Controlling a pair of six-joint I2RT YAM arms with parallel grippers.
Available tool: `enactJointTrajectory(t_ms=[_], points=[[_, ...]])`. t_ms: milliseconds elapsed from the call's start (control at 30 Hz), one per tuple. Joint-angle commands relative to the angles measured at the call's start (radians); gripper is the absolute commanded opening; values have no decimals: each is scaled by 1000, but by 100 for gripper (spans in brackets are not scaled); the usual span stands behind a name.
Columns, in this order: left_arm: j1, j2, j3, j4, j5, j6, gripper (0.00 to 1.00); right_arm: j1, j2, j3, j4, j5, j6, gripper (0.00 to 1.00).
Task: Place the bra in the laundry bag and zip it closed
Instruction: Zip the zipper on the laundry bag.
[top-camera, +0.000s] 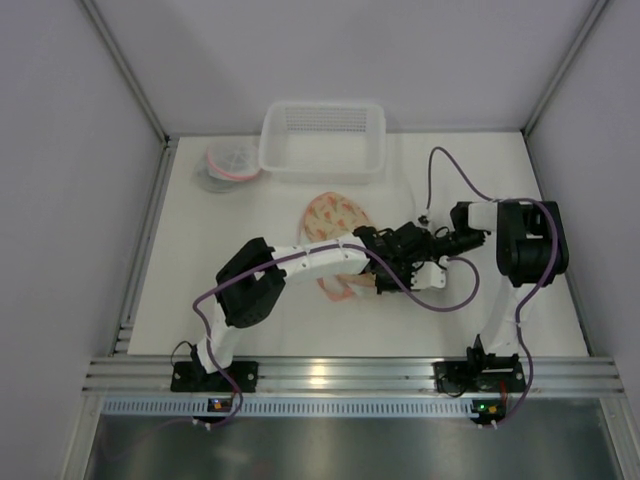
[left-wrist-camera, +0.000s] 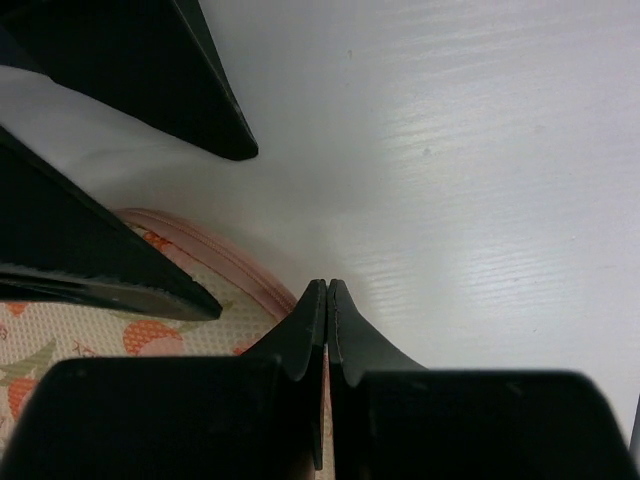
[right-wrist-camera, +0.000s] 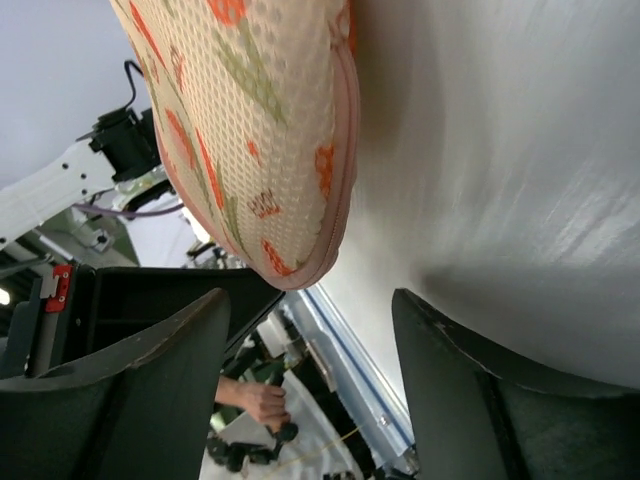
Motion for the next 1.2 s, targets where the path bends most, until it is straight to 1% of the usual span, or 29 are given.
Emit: enactJointTrajectory(t_ms=[0, 67, 100, 167, 200, 233, 267, 300, 367, 400, 433, 633, 667, 733, 767, 800, 833, 867, 900, 933, 1000, 1033, 1067, 1133, 1167], points=[[1, -2, 48, 7, 28, -2, 0, 23, -18, -21, 62, -60, 38, 65], [1, -2, 50, 11, 25, -6, 0, 34, -15, -33, 80, -71, 63, 54], [1, -2, 51, 16, 22, -8, 0, 36, -15, -36, 100, -71, 72, 43], [1, -6, 48, 19, 16, -6, 0, 37, -10, -44, 110, -71, 83, 35], [1, -13, 47, 20, 14, -5, 0, 39, -10, -44, 111, -73, 85, 25], [1, -14, 45, 23, 14, -6, 0, 39, -7, -44, 114, -74, 85, 20], [1, -20, 42, 23, 11, -9, 2, 37, -9, -44, 117, -74, 89, 16], [1, -26, 42, 23, 6, -11, 13, 37, -7, -44, 120, -74, 91, 8], [1, -60, 35, 23, -10, -23, 18, 36, -12, -44, 130, -74, 97, 1], [1, -77, 24, 23, -14, -23, 22, 36, -12, -44, 133, -74, 100, 0], [1, -123, 10, 23, -15, -19, 23, 36, -12, -44, 136, -76, 100, 0], [4, -267, -128, 25, -35, -43, 23, 33, -16, -51, 179, -96, 129, 0], [6, -296, -158, 26, -38, -49, 24, 33, -24, -53, 186, -97, 129, 0], [9, -322, -188, 36, -64, -55, 30, 34, -27, -53, 193, -100, 131, 0], [9, -339, -233, 48, -78, -52, 39, 33, -30, -51, 194, -106, 159, 0], [9, -376, -263, 94, -92, -30, 43, 33, -27, -51, 193, -108, 160, 0], [9, -394, -295, 124, -136, -19, 46, 33, -25, -51, 191, -111, 163, 0], [9, -413, -362, 161, -164, -13, 52, 33, -24, -53, 189, -114, 161, 0], [9, -445, -395, 210, -197, -3, 53, 33, -24, -53, 188, -116, 160, 0], [9, -456, -456, 297, -271, 3, 54, 33, -24, -53, 180, -119, 155, 0], [9, -491, -520, 408, -332, 23, 59, 33, -19, -53, 173, -123, 151, 0], [9, -505, -556, 531, -354, 33, 62, 33, -18, -48, 154, -128, 144, 0], [9, -513, -618, 581, -383, 49, 65, 34, -10, -47, 145, -129, 144, 0], [9, -517, -674, 670, -388, 83, 75, 33, -2, -41, 119, -136, 105, 0], [9, -514, -685, 715, -391, 89, 77, 33, 1, -41, 113, -137, 98, 0]])
